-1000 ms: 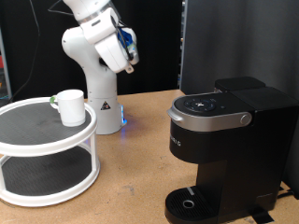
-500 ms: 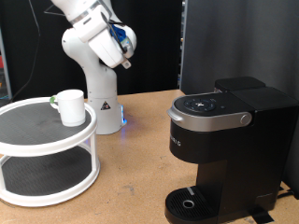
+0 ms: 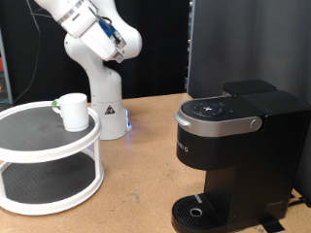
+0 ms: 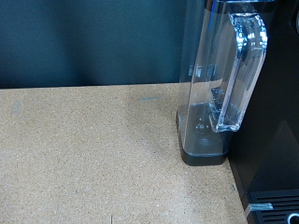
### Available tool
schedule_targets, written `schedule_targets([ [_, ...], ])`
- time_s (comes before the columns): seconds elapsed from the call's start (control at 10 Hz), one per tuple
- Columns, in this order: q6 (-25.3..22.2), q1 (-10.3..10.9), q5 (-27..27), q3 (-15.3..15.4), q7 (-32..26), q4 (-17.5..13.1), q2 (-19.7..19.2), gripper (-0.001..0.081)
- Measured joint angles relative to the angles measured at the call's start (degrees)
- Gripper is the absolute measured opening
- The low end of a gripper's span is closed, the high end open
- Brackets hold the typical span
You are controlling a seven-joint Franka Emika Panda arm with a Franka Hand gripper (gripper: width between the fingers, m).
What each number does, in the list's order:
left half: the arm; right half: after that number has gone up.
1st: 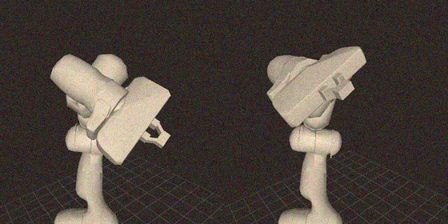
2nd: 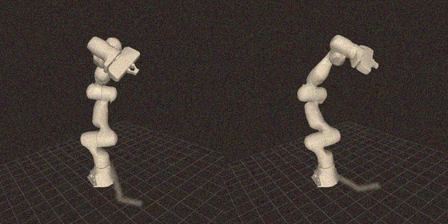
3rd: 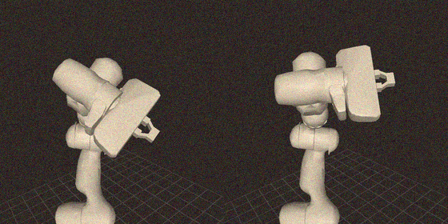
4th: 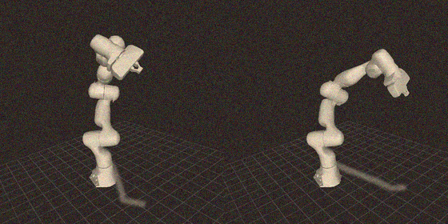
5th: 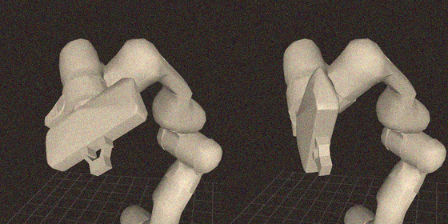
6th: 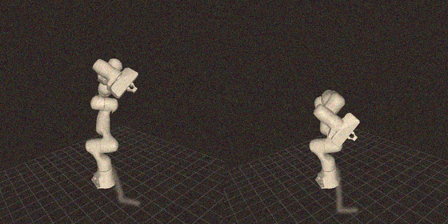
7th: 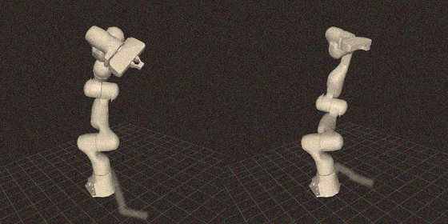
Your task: Make a cup of coffee with the keurig machine
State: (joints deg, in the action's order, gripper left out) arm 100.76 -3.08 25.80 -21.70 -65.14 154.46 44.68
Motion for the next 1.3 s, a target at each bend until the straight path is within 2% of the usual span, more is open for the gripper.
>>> schedule_targets([
  [0.2,5.8,-0.7,4.5,-0.2,1.6,1.6,0.4,0.0001],
  [0.4,6.5,-2.8,5.4,-1.3,2.7,2.7,1.2,0.0001],
  [0.5,5.1,-4.1,4.6,-2.4,2.7,2.8,1.3,0.0001],
  [0.7,-1.6,-6.1,0.3,-5.4,1.8,1.2,1.4,0.0001],
  [0.8,-3.9,-6.3,-0.7,-6.3,1.4,0.2,1.5,0.0001],
  [1.0,-3.5,-6.3,-0.5,-6.8,1.0,0.5,1.5,0.0001],
  [1.2,-5.4,-6.6,-0.6,-10.5,-2.0,0.2,1.5,0.0001],
  [1.3,-8.2,-7.0,-1.7,-12.8,-3.8,-0.6,1.6,0.0001],
])
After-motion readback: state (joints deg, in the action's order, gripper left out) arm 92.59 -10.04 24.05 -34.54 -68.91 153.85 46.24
